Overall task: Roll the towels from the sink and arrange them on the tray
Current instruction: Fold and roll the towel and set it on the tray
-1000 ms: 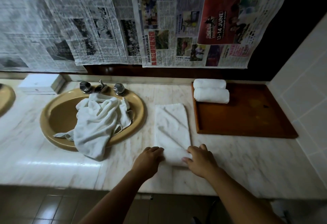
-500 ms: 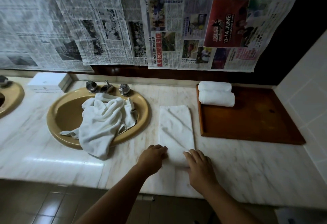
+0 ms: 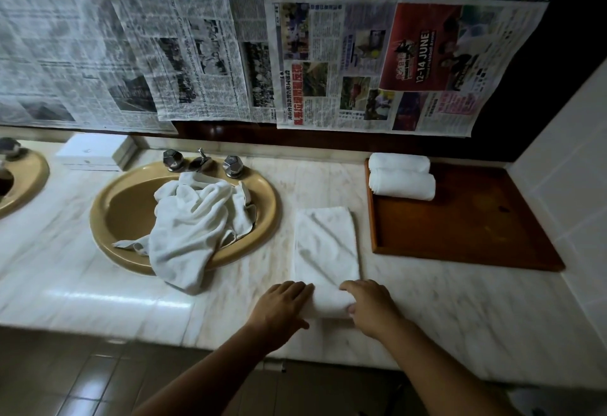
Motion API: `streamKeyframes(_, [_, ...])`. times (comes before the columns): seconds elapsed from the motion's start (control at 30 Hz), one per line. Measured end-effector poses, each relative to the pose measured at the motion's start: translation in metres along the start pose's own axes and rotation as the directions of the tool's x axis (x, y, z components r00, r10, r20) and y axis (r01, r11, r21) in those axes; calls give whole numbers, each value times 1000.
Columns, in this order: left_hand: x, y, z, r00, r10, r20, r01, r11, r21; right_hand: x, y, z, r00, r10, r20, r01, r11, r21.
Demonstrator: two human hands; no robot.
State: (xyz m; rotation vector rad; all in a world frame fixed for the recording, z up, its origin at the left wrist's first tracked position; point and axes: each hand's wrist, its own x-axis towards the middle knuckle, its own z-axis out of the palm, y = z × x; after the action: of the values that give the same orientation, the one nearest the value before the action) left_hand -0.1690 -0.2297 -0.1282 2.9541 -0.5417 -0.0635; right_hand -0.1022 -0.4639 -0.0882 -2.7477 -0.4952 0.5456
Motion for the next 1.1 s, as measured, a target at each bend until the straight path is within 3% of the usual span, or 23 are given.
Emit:
streamKeyframes(0.17, [7, 8, -10, 988, -86, 127, 108, 979, -173, -4, 11, -3, 994, 46, 97, -64, 980, 188])
streamKeyframes(0.27, [17, 6, -17, 970, -120, 211, 165, 964, -210, -9, 14, 5, 999, 30, 12, -33, 968, 247])
streamKeyframes(0.33, [27, 1, -17, 949, -157, 273, 224, 946, -234, -14, 16, 12, 983, -59, -173, 79, 991, 108])
streamKeyframes(0.4, [35, -4, -17, 925, -191, 328, 283, 923, -261, -20, 20, 19, 943, -217, -252, 210, 976, -54])
streamKeyframes(0.47, [41, -9, -19, 901, -201, 384, 320, 906, -276, -26, 23, 25, 932, -266, -245, 249, 963, -100])
streamKeyframes(0.67, [51, -9, -30, 865, -156, 477, 332, 891, -310, -23, 24, 27, 972, -189, -142, 172, 977, -122])
streamKeyframes(0.77, [37, -7, -23, 909, -175, 377, 277, 932, -235, -17, 19, 20, 972, -182, -149, 169, 981, -96])
streamKeyframes(0.87, [18, 1, -20, 979, -176, 107, 191, 969, -154, -11, 17, 11, 982, -158, -100, 151, 986, -69])
streamKeyframes(0.97, [7, 8, -20, 993, -50, -105, 39, 993, -109, -5, 13, 2, 997, -81, -17, 81, 997, -9])
streamKeyframes(1.1, [-2, 8, -13, 997, 24, -69, -27, 999, -41, 2, 15, -3, 998, -35, 56, 30, 996, 84])
